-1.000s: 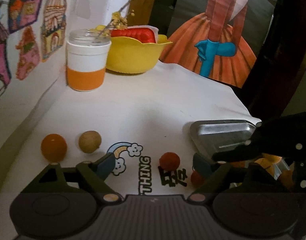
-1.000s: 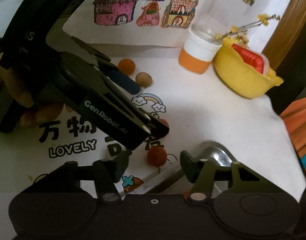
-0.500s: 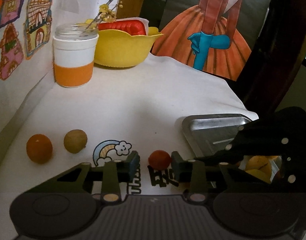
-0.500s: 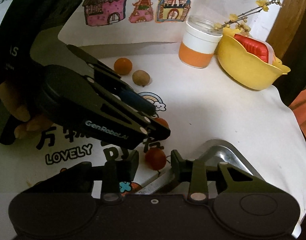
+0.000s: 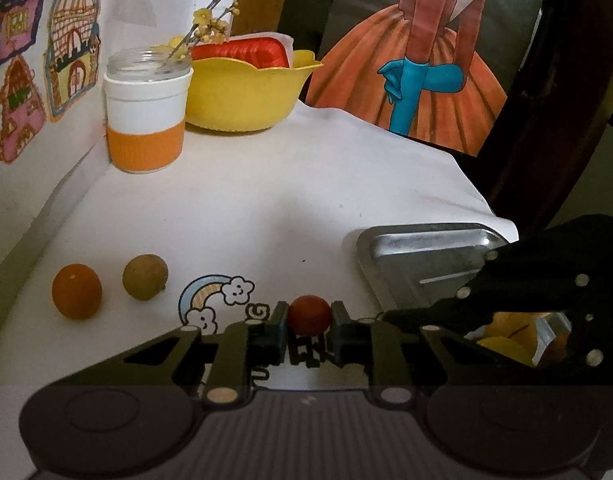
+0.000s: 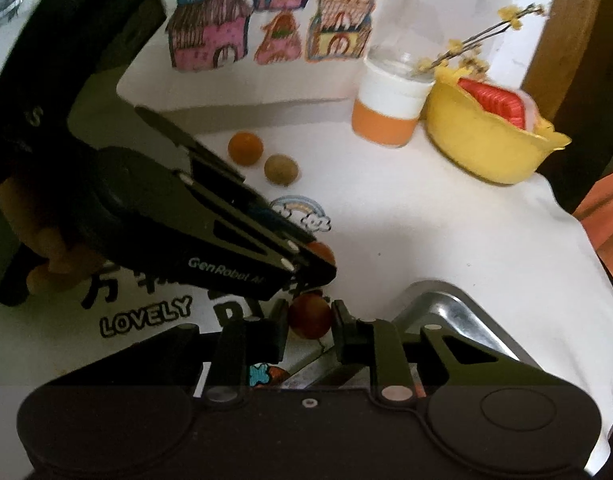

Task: Organize fruits
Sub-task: 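Grasp a red cherry tomato with left tool while right tool grasps another cherry tomato, then lower both cherry tomatoes into the tray and open both tools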

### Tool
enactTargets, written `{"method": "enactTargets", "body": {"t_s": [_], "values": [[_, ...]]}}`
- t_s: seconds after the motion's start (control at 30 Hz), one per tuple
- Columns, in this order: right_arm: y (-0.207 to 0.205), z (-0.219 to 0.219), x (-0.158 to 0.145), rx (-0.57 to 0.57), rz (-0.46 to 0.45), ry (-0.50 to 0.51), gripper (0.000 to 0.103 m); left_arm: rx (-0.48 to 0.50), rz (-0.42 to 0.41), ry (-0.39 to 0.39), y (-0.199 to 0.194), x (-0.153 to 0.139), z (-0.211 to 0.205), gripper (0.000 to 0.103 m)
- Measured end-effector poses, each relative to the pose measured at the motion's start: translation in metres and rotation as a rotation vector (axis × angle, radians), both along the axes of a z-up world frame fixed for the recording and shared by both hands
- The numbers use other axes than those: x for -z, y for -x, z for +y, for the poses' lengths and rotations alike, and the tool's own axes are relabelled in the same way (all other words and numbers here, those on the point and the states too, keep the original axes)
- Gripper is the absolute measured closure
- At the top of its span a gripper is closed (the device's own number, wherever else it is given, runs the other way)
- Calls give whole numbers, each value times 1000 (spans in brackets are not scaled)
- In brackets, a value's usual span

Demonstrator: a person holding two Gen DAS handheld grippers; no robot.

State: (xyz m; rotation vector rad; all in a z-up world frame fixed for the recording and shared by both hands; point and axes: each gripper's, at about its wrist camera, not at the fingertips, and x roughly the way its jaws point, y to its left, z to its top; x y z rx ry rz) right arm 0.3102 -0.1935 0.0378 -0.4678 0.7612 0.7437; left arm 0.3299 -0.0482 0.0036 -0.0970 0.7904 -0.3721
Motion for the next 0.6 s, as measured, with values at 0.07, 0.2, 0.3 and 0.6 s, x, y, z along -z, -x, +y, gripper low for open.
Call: {"method": "enactTargets", "body": {"t_s": [0.07, 0.2, 0.3, 0.6], "values": [[2, -5, -6, 12, -17, -20, 79, -10, -8, 8, 2, -3, -1, 80], [5, -20, -18, 49, -53, -42, 79, -28, -26, 33, 3, -10, -6, 80], [7, -33, -23, 93, -74, -55, 79, -34, -39, 55, 4, -14, -12, 80], [8, -73, -26, 213, -110, -73, 79, -26, -61, 99, 3, -16, -39, 80]]}}
